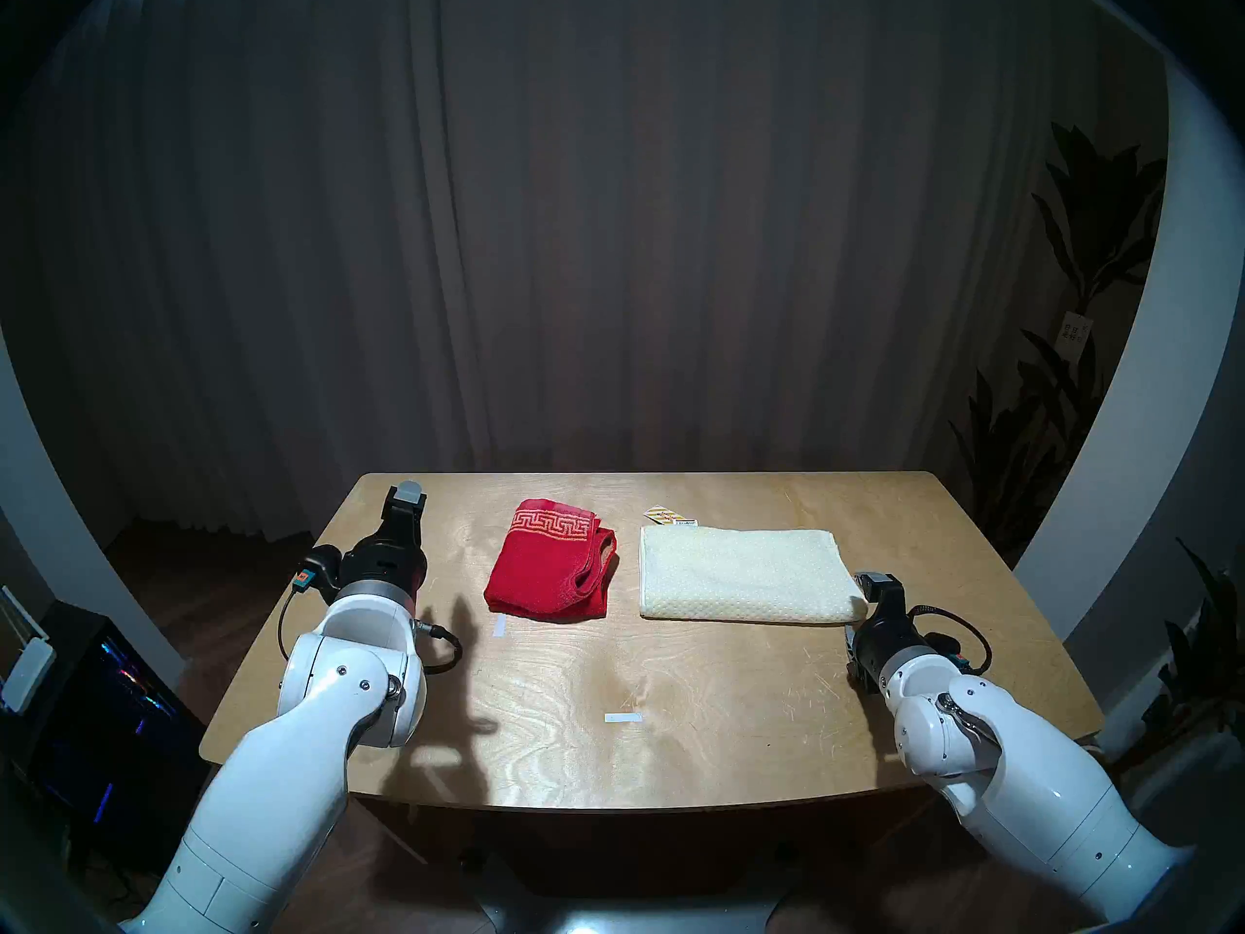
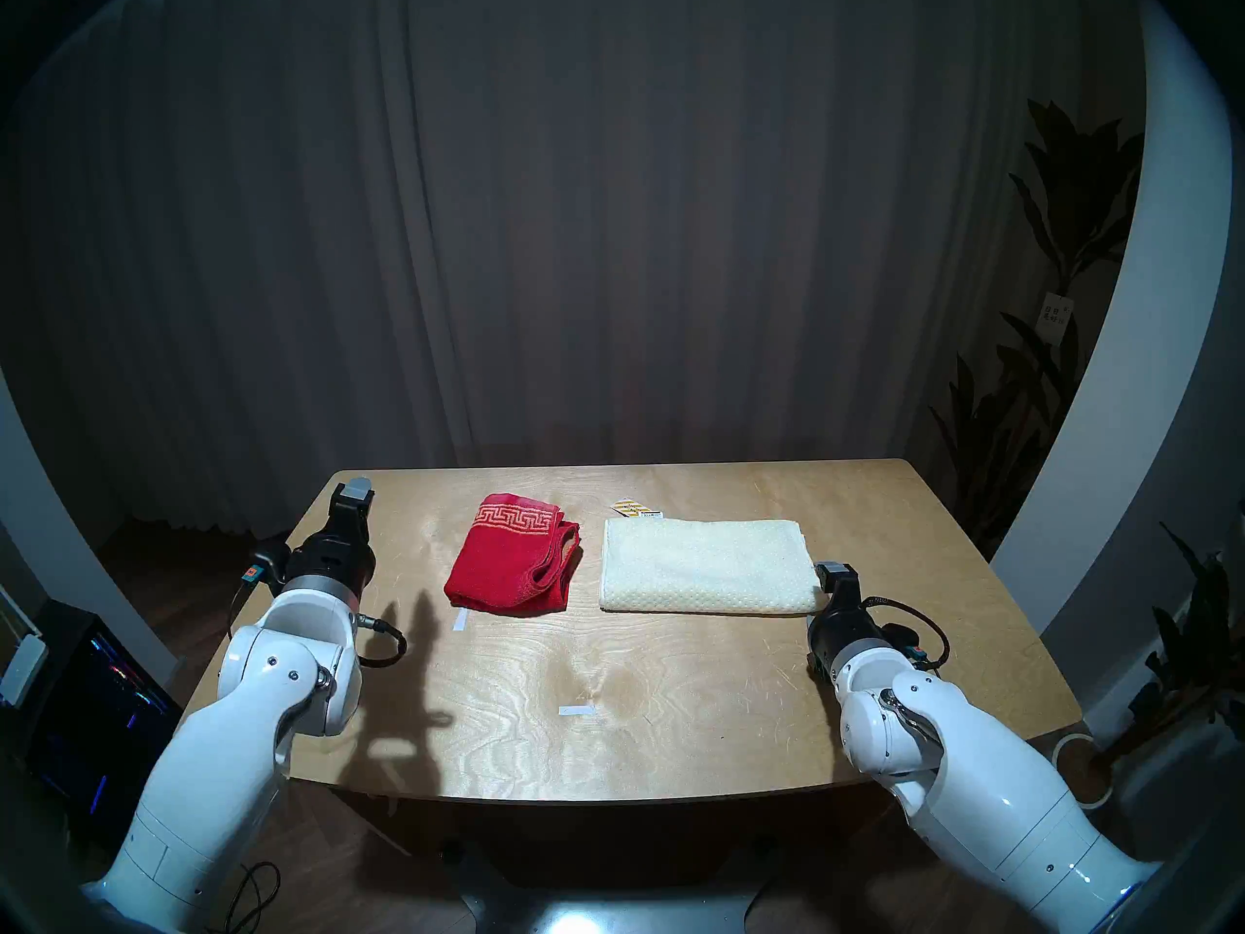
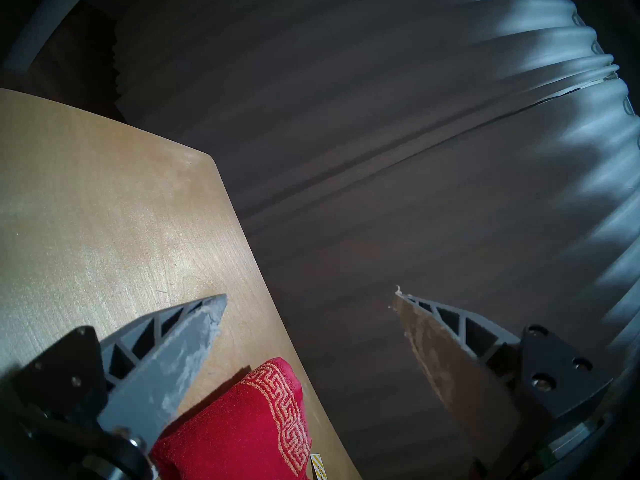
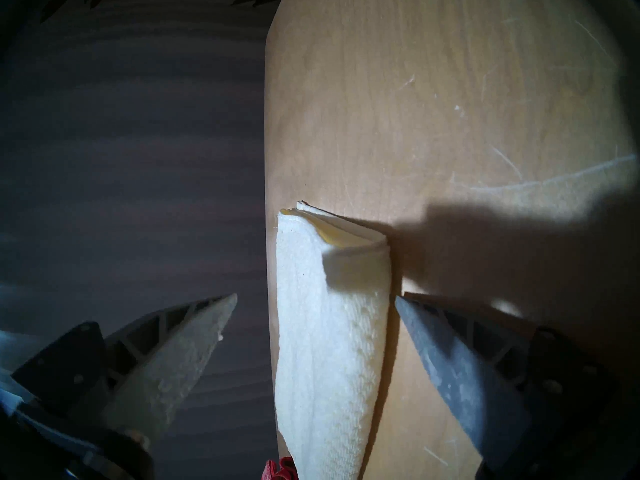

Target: Fold each towel twice and stack them on table

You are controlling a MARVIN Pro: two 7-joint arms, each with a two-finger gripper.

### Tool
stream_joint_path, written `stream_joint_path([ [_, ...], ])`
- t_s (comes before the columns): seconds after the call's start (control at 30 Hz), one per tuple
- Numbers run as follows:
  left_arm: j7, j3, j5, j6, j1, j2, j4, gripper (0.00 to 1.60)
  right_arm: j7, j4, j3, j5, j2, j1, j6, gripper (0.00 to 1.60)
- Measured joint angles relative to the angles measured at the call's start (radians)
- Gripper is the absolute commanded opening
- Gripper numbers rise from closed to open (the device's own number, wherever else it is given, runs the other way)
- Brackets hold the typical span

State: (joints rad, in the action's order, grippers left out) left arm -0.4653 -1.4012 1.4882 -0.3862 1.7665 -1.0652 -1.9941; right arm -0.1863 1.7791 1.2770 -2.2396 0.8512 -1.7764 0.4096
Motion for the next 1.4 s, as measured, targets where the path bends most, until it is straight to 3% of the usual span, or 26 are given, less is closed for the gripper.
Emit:
stream_joint_path([
  [0.33, -0.005, -0.005, 0.021, 0.006, -0.005, -0.002, 0.008, 1.60, -0.119, 0.004, -0.015, 0.012, -0.008, 0.054, 0.042, 1.60],
  [1.13, -0.019, -0.004, 0.016, 0.011, -0.018, 0.002, 0.018, 1.60, -0.125, -0.089, -0.071, 0.056, 0.032, 0.163, 0.027, 1.58],
  [1.2, -0.021, -0.004, 0.015, 0.010, -0.019, 0.002, 0.019, 1.60, -0.123, -0.095, -0.078, 0.063, 0.037, 0.171, 0.027, 1.25],
  [1.27, -0.022, -0.004, 0.014, 0.009, -0.019, 0.002, 0.019, 1.60, -0.123, -0.099, -0.083, 0.066, 0.039, 0.174, 0.027, 1.24],
  [1.3, -0.023, -0.004, 0.014, 0.009, -0.020, 0.002, 0.020, 1.60, -0.124, -0.105, -0.091, 0.067, 0.042, 0.175, 0.027, 1.11],
  [1.33, -0.023, -0.005, 0.014, 0.009, -0.020, 0.002, 0.020, 1.60, -0.124, -0.109, -0.095, 0.068, 0.044, 0.175, 0.027, 0.76],
  [1.4, -0.023, -0.005, 0.014, 0.008, -0.022, 0.003, 0.022, 1.60, -0.125, -0.112, -0.099, 0.071, 0.046, 0.177, 0.027, 0.68],
])
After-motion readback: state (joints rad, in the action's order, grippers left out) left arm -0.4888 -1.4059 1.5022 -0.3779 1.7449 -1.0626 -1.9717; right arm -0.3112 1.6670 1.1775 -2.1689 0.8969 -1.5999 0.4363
